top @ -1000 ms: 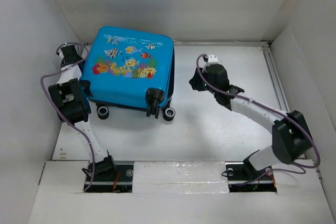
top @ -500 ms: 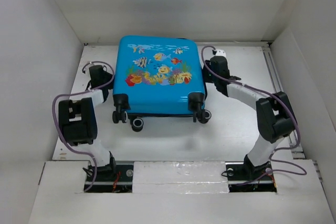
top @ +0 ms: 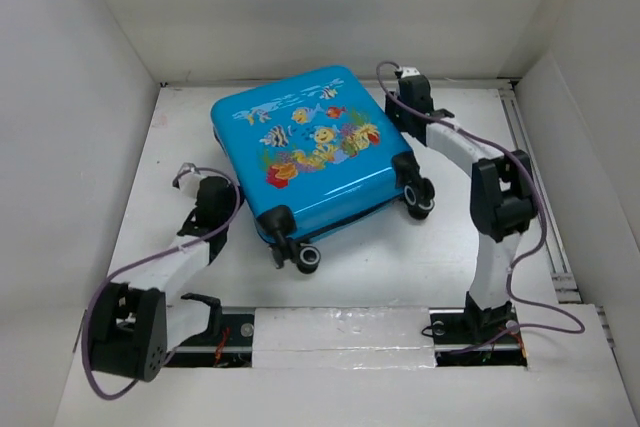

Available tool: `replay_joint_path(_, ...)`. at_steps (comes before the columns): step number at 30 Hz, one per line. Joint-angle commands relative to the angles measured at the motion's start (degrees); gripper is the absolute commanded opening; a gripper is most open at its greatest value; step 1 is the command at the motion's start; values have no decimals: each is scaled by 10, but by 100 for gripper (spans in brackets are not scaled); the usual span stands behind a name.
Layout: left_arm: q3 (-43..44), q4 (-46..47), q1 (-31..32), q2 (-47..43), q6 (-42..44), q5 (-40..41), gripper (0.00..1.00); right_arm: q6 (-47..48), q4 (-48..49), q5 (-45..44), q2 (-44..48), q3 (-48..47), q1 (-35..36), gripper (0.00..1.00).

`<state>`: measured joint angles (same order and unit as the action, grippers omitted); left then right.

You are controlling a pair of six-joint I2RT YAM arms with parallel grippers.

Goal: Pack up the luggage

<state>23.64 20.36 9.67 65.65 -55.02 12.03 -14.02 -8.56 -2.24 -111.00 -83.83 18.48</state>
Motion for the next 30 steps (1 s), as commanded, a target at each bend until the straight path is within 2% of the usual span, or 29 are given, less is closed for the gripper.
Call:
replay_joint_path(1, -19, -5, 130, -66, -18, -77, 0, -22, -31, 158, -36, -141, 57, 28)
replay_joint_path(4, -31, -33, 173, -100, -24, -25, 0, -17, -79, 137, -43, -232, 52, 37)
replay_joint_path(5, -11, -57, 178, -107, -24, -10, 0, -17, -89, 119, -43, -261, 46, 44)
replay_joint_path(6, 2, -113, 178, -116, -18, 13, 0, -17, -101, 102, -26, -272, 37, 56)
replay_joint_path(8, 25, -161, 178, -160, -7, 103, 2, -17, -124, 79, 2, -281, 16, 64)
replay_joint_path(9, 37, -174, 178, -180, -7, 128, 7, -17, -124, 70, 20, -274, 8, 69)
replay_joint_path(10, 37, -175, 178, -199, 3, 146, 27, -17, -124, 63, 66, -260, 1, 71)
replay_joint_path(11, 46, -175, 178, -236, 20, 169, 38, -17, -104, 55, 93, -242, -5, 73)
replay_joint_path(12, 60, -168, 178, -251, 20, 178, 46, -17, -91, 38, 121, -198, -18, 74)
replay_joint_path(14, 77, -168, 178, -275, 36, 194, 51, -17, -70, 15, 204, -152, -25, 74)
replay_joint_path(15, 83, -168, 178, -298, 36, 207, 51, -17, -65, 1, 234, -125, -25, 72)
replay_joint_path(16, 84, -155, 178, -309, 42, 208, 51, -17, -60, -5, 266, -57, -25, 57)
replay_joint_path(18, 84, -126, 178, -342, 54, 223, 48, -35, -15, -5, 376, 35, -25, 32)
replay_joint_path(19, 78, -105, 178, -348, 72, 223, 48, -47, 11, -5, 414, 138, -12, 18)
replay_joint_path(20, 72, -63, 178, -348, 78, 223, 47, -60, 32, -5, 482, 184, -6, 0)
replay_joint_path(22, 79, -33, 172, -307, 78, 239, 45, -81, 55, -20, 536, 251, 27, 0)
replay_joint_path(24, 127, -11, 160, -252, 85, 239, 47, -88, 40, -48, 595, 312, 53, 0)
replay_joint_path(25, 154, -11, 134, -189, 77, 201, 48, -88, 7, -65, 610, 325, 64, 0)
replay_joint_path(26, 210, -16, 117, -158, 77, 175, 50, -88, -16, -103, 624, 343, 80, 0)
replay_joint_path(28, 261, -10, 85, -102, 72, 137, 51, -83, -70, -131, 662, 363, 85, 0)
replay_joint_path(30, 331, 17, 9, -18, 59, 39, 54, -83, -99, -154, 682, 382, 91, 0)
